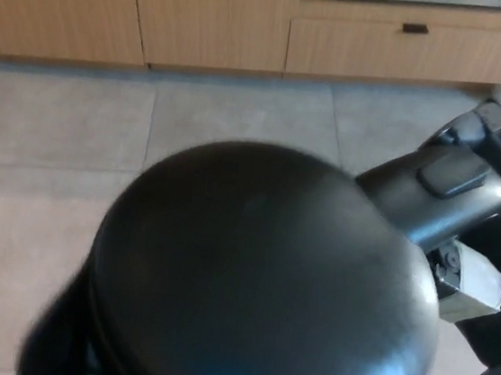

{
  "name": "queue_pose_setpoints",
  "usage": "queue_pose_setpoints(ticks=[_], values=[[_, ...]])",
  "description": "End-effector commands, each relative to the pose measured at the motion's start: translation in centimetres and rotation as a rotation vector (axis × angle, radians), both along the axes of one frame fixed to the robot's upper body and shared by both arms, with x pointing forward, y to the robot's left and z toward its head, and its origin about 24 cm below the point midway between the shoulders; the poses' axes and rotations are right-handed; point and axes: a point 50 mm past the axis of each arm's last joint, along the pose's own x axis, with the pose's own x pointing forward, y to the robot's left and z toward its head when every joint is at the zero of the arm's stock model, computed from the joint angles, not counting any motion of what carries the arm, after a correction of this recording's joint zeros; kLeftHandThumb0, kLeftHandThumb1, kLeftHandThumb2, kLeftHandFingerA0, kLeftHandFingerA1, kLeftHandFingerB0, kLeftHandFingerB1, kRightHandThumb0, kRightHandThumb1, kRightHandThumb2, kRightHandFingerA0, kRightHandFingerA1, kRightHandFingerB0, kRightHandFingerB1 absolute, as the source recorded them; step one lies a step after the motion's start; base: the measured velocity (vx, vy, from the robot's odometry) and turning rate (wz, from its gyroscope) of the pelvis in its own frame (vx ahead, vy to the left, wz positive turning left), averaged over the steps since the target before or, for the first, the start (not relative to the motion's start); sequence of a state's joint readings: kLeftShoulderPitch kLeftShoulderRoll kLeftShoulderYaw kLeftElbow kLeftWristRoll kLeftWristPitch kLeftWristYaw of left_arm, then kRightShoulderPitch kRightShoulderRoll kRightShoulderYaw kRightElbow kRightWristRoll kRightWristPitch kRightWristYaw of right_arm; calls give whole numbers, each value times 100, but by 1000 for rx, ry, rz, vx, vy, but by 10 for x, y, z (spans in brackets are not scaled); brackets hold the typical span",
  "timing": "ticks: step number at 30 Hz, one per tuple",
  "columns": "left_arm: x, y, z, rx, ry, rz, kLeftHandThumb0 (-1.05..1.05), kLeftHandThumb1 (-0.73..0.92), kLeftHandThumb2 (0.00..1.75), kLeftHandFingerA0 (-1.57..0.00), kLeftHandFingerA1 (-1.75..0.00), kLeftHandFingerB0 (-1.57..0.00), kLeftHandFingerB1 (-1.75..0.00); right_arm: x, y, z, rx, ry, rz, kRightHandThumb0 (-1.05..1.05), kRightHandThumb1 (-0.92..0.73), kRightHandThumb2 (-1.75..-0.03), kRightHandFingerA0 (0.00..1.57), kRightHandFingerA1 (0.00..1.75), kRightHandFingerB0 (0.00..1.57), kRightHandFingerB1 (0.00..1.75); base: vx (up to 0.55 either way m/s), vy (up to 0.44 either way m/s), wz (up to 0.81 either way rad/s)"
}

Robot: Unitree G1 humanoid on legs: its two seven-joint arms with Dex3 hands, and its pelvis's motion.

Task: Pick up a kettle on a counter using the right hand and walk towards another counter and put the kettle near the coffee maker

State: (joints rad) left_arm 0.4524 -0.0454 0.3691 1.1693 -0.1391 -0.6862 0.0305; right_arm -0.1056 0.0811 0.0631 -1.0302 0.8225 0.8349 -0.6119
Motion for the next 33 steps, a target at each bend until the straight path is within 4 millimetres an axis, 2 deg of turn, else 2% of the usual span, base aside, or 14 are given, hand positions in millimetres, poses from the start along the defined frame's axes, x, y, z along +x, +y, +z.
queue_pose_setpoints(ticks=[1,2,8,10,13,16,17,21,23,27,29,30,32,33], values=[[-5,8,4,11,-16,16,-15,41,129,-113,-119,-104,-104,-3,-1,7,58,-45,-10,-26,-48,-129,98,175,75,158,317,-63,-5],[-6,8,4,12,-16,14,-14,36,136,-113,-121,-104,-105,-3,-1,7,54,-45,-11,-26,-48,-129,98,175,75,158,380,-63,-12],[-8,6,5,22,-13,6,-14,39,131,-107,-119,-101,-102,-4,-2,5,66,-47,-6,-25,-50,-127,97,175,75,157,394,44,-22],[-10,4,6,25,-16,10,-13,35,140,-104,-125,-104,-108,-5,-2,4,57,-44,-4,-25,-49,-127,97,175,75,158,561,152,-45],[-10,6,5,32,-4,15,-9,35,146,-105,-124,-103,-106,-4,-3,4,55,-38,-12,-26,-48,-129,98,175,75,159,640,139,-32],[-12,7,6,28,-9,4,-9,34,144,-103,-124,-102,-106,-4,-3,5,58,-42,-14,-25,-47,-132,99,175,75,160,487,103,2],[-12,8,6,26,-3,9,-10,36,139,-103,-123,-103,-104,-4,-3,5,62,-44,-12,-24,-50,-128,97,175,74,156,378,64,13],[-13,9,5,19,5,24,-7,37,139,-103,-121,-102,-103,-5,-4,4,72,-45,-4,-25,-51,-126,97,175,75,156,390,-7,11],[-13,9,5,29,14,21,-8,38,138,-104,-117,-101,-101,-5,-4,2,60,-35,-14,-26,-48,-129,99,175,76,156,422,-110,16],[-14,8,4,21,16,25,-10,40,135,-104,-120,-102,-103,-5,-4,2,57,-28,-16,-27,-50,-128,99,175,75,159,423,-239,7],[-13,8,4,22,13,25,-14,41,131,-110,-121,-104,-105,-5,-4,3,55,-34,-17,-27,-49,-129,99,175,76,158,351,-273,9],[-12,8,4,23,10,13,-15,37,134,-105,-122,-102,-106,-5,-3,4,55,-37,-16,-26,-48,-130,99,175,75,160,315,-260,-1],[-10,8,4,14,-4,10,-15,36,133,-108,-123,-103,-106,-4,-3,4,52,-40,-14,-26,-48,-130,99,175,75,160,364,-149,-6],[-10,7,5,16,-10,8,-11,30,139,-107,-126,-103,-105,-4,-2,4,55,-40,-13,-26,-47,-131,99,175,75,159,288,-69,-11]])
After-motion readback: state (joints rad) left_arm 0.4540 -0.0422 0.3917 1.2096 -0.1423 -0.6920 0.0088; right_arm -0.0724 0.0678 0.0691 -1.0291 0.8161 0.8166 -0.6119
